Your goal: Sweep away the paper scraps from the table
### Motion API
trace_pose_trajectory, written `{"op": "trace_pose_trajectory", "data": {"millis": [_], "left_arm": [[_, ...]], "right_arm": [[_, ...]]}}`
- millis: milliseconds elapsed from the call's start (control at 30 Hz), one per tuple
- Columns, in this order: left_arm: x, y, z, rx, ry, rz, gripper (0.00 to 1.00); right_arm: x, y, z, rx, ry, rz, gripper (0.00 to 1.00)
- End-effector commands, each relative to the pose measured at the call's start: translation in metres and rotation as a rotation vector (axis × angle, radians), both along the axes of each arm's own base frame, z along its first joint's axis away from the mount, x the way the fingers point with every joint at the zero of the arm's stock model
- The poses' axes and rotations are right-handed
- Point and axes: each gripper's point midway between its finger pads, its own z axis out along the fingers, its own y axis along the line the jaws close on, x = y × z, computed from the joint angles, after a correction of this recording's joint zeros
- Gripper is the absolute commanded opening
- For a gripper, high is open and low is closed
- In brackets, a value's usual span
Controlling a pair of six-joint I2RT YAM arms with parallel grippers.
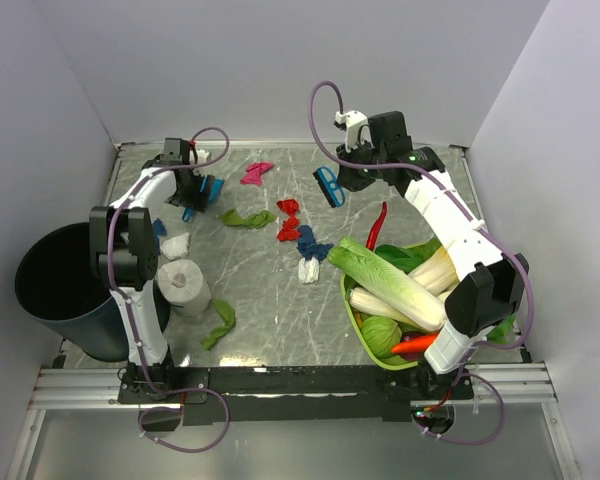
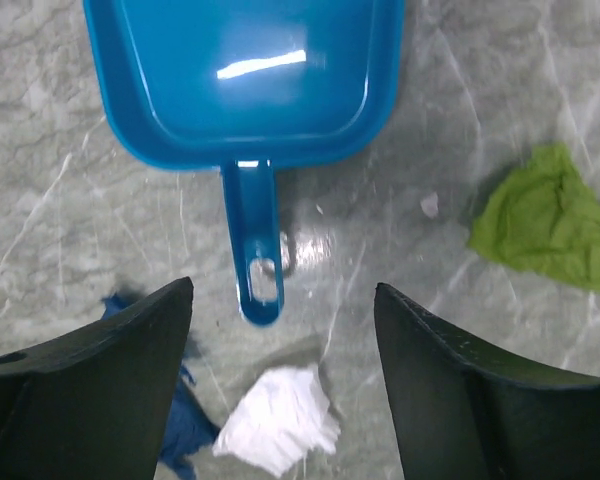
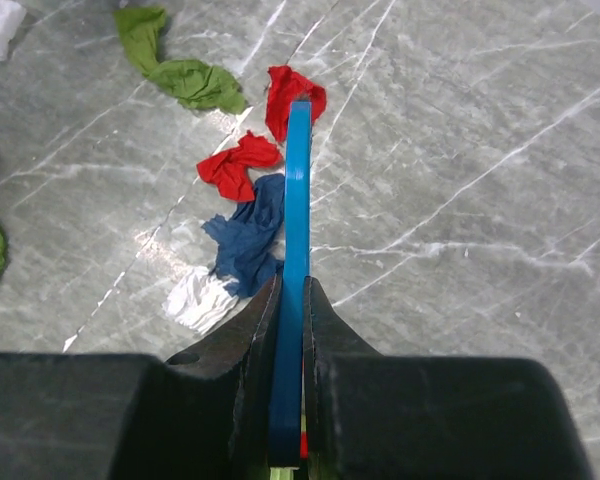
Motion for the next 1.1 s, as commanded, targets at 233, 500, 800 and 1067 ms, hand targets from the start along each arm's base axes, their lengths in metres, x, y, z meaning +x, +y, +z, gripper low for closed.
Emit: {"op": "trace_pose_trajectory", "data": {"millis": [233,500,800,1067], "left_arm": [[0.014,0.006,-0.022,0.004,0.033,0.031,0.67],[0.008,0.013,-0.027,0.015,0.063,0.053,0.48],[0.004,0.018,-0.015,0.049,0.064,0.037,0.24],[-0.023,-0.010,0.040,-0.036,0.040,-0.073,0.10]], "right_arm": [[0.004,0.006,0.029,0.060,-0.085,-0.003,0.00],[0.010,0.010,0.027,0.062,-0.082,0.002,0.00],[0.010,0.015,0.016,0.043,-0.063,0.023,0.00],[0.002,0.003,0.008,-0.027,-0.084,0.036,0.00]]}}
